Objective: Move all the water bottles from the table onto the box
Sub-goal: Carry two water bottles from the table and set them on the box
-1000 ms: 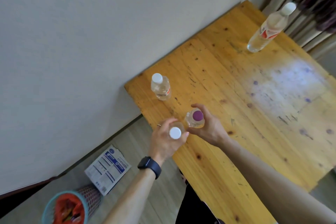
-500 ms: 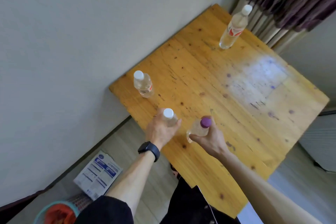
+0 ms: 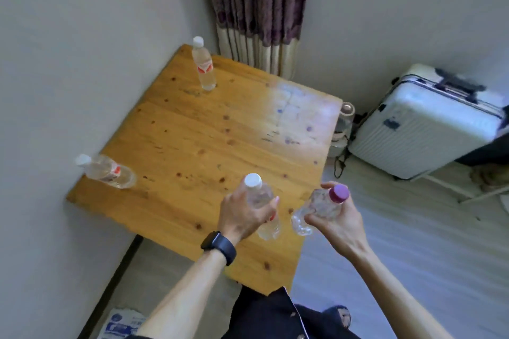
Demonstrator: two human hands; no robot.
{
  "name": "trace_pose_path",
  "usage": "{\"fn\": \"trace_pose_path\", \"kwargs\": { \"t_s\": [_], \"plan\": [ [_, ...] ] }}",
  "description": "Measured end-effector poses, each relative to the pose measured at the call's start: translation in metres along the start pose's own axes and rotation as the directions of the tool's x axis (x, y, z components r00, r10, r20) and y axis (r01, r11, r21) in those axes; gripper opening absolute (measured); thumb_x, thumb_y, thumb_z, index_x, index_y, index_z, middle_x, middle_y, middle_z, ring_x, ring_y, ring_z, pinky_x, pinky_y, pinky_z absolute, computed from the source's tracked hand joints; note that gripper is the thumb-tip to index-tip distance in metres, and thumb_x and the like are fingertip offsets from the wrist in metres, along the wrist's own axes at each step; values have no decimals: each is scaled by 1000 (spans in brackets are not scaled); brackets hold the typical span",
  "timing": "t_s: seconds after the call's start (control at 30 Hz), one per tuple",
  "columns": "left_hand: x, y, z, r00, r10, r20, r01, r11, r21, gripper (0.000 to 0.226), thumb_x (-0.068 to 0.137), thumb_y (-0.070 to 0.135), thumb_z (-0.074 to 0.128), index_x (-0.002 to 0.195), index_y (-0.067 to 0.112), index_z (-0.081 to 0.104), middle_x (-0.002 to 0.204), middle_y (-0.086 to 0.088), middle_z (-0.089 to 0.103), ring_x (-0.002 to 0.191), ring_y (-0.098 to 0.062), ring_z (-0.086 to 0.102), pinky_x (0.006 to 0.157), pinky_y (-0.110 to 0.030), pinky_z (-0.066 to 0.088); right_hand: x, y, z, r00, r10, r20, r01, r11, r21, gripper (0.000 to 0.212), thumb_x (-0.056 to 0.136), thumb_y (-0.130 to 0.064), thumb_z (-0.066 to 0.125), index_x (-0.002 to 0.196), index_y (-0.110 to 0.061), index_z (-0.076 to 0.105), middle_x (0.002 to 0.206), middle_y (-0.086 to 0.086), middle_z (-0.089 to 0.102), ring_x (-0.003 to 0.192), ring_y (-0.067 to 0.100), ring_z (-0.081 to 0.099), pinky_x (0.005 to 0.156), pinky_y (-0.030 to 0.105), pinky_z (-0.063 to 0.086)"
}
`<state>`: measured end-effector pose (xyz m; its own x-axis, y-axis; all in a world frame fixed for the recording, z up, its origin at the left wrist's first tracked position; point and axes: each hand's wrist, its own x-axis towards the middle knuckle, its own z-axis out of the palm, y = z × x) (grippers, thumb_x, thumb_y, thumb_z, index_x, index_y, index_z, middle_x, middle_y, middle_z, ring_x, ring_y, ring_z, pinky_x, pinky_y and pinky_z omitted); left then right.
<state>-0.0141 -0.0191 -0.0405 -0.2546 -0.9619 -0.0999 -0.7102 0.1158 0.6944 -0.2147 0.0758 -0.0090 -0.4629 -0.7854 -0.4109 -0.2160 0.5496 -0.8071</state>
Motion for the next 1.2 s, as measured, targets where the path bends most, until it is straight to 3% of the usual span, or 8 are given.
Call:
{"fn": "trace_pose_path", "kwargs": {
  "t_s": [0.17,0.3,0.47,0.63,0.8,0.97,1.1,1.2],
  "plan": [
    [-17,103,56,991,130,19,-130,991,-13,60,65,75,61,94,23,68,80,12,72,78,-16,71,66,-27,53,-25,54,-113,990,-25,-139,37,995,88,61,59,-22,83,110,-41,55,95,-10,72,91,21,67,82,45,57],
    [-35,205,115,961,238,142,-233,971,-53,40,67,60,78,89,32,61,73,25,64,76,-4,67,68,-18,51,-59,101,-215,954,-40,-299,81,989,124,57,61,-18,85,108,-35,56,95,-11,69,92,21,64,82,37,54],
    [-58,339,201,855,420,304,-386,907,-166,58,61,68,72,100,24,67,87,14,73,84,-6,71,82,-36,58,-109,151,-339,844,58,-534,67,975,212,52,64,-17,83,104,-37,58,87,-13,68,81,8,64,70,24,53],
    [-91,459,273,669,594,446,-533,803,-268,55,63,67,74,100,26,65,86,17,73,84,1,70,83,-37,59,-154,194,-430,641,176,-747,104,945,311,49,66,-15,85,99,-38,57,83,-20,68,78,-3,63,68,12,46],
    [-125,560,344,424,722,547,-668,657,-349,48,69,62,75,101,28,65,88,13,75,87,-5,71,84,-35,58,-189,228,-499,394,267,-879,165,921,354,62,69,-22,90,116,-43,55,104,-19,68,89,1,67,81,20,50],
    [-149,654,414,257,781,570,-641,579,-504,53,67,65,73,102,27,65,89,14,75,85,2,70,83,-33,59,-210,251,-580,232,276,-933,108,946,307,65,70,-23,90,121,-39,52,103,-22,68,80,-10,64,70,5,45],
    [-154,726,466,130,819,559,-615,510,-602,56,65,70,72,103,30,64,92,11,75,89,-7,72,85,-38,59,-217,265,-646,102,264,-959,32,963,269,64,70,-23,91,118,-41,53,98,-35,67,80,-8,67,70,6,47],
    [-158,782,500,55,833,550,-616,461,-638,57,65,73,70,101,30,63,92,12,75,89,-8,71,85,-37,58,-224,271,-689,-2,269,-963,-34,962,269,65,67,-29,92,118,-44,54,99,-27,70,92,-2,67,81,18,50]
  ]
}}
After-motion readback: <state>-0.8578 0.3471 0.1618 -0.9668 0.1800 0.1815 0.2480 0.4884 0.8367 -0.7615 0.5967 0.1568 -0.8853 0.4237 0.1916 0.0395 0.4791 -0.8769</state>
